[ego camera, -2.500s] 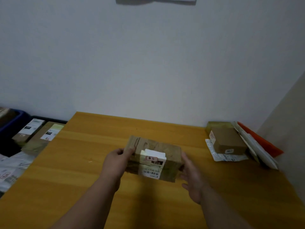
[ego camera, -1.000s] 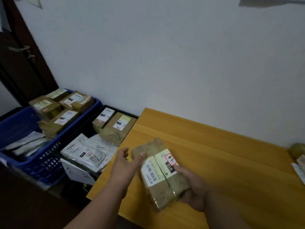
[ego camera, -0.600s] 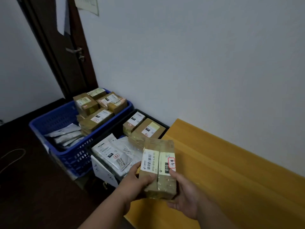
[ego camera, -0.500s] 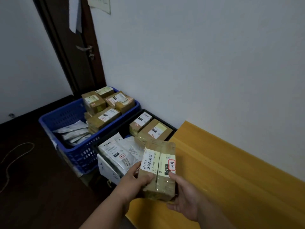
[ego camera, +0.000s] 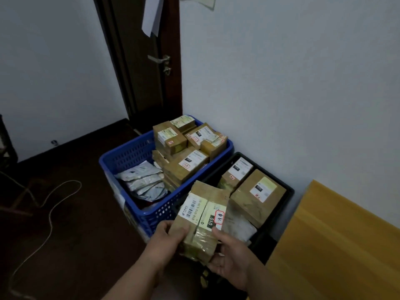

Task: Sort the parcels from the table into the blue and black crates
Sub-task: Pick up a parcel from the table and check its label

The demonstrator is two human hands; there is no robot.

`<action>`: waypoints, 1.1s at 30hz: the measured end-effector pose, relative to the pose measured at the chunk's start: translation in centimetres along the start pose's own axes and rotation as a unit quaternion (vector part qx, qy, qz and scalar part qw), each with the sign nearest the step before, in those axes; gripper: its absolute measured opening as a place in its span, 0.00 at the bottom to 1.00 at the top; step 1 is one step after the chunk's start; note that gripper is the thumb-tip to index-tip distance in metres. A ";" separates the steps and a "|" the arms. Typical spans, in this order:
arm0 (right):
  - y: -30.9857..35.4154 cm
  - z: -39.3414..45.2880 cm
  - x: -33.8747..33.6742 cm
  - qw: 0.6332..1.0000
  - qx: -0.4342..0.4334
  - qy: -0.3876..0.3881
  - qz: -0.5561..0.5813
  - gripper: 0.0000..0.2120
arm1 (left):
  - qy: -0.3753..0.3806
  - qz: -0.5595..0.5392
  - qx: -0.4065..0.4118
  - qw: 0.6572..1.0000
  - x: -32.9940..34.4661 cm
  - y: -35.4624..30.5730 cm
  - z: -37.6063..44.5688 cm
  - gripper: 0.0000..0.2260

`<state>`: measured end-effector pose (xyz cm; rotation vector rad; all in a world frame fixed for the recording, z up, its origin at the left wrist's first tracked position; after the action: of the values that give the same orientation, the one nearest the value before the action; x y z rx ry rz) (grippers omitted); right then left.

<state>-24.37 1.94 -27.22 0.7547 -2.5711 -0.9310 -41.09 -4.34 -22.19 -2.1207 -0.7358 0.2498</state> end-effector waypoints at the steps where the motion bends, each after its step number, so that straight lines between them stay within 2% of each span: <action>1: 0.7 0.9 1.6 1.000 0.000 -0.004 0.006 0.28 | 0.001 0.010 0.002 1.000 -1.4 -0.8 1.1 0.13; 4: 2.0 3.6 4.6 0.999 0.003 -0.030 0.022 0.30 | 0.003 0.054 0.006 0.999 -4.5 -2.3 4.3 0.12; 6: 2.9 4.8 5.4 0.999 0.010 -0.037 0.023 0.32 | 0.000 0.088 0.013 0.996 -5.7 -3.0 6.3 0.21; 8: 4.2 6.1 6.0 1.000 0.004 -0.026 0.011 0.29 | -0.001 0.100 0.017 0.995 -6.7 -3.3 8.7 0.29; 9: 5.0 6.7 6.2 1.000 -0.003 -0.026 0.005 0.26 | 0.002 0.098 0.014 0.995 -6.8 -3.9 9.4 0.29; 11: 6.7 7.9 6.7 1.000 -0.011 -0.026 0.006 0.17 | 0.008 0.101 0.023 0.995 -6.5 -6.1 10.2 0.21; 13: 7.8 9.6 6.9 0.999 -0.008 -0.033 0.024 0.15 | 0.018 0.108 0.028 0.994 -6.5 -7.3 12.1 0.15; 18: 10.2 15.0 6.3 0.996 0.005 -0.084 0.035 0.25 | 0.013 0.136 0.022 0.990 -6.6 -9.4 18.2 0.13; 25: 16.8 21.3 5.1 0.995 0.008 -0.100 0.002 0.27 | 0.023 0.152 0.030 0.988 -5.0 -13.4 26.7 0.12; 31: 19.2 24.7 4.0 0.991 0.008 -0.131 -0.026 0.31 | 0.050 0.193 0.029 0.980 -3.7 -14.9 31.8 0.15; 33: 20.2 25.3 3.9 0.989 -0.006 -0.142 -0.034 0.32 | 0.067 0.204 0.023 0.976 -3.1 -15.3 33.1 0.19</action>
<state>-46.31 25.53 -32.30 0.7594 -2.7936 -1.1498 -63.90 22.93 -30.84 -2.2042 -0.2068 0.3351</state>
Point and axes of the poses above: each hand's wrist, its own z-axis towards the middle knuckle, its own x-axis out of the palm, y = z × x, the point moved 7 cm from there along z, towards the middle knuckle, and after that the axes turned 14 degrees about -z, right-handed, at the moved point
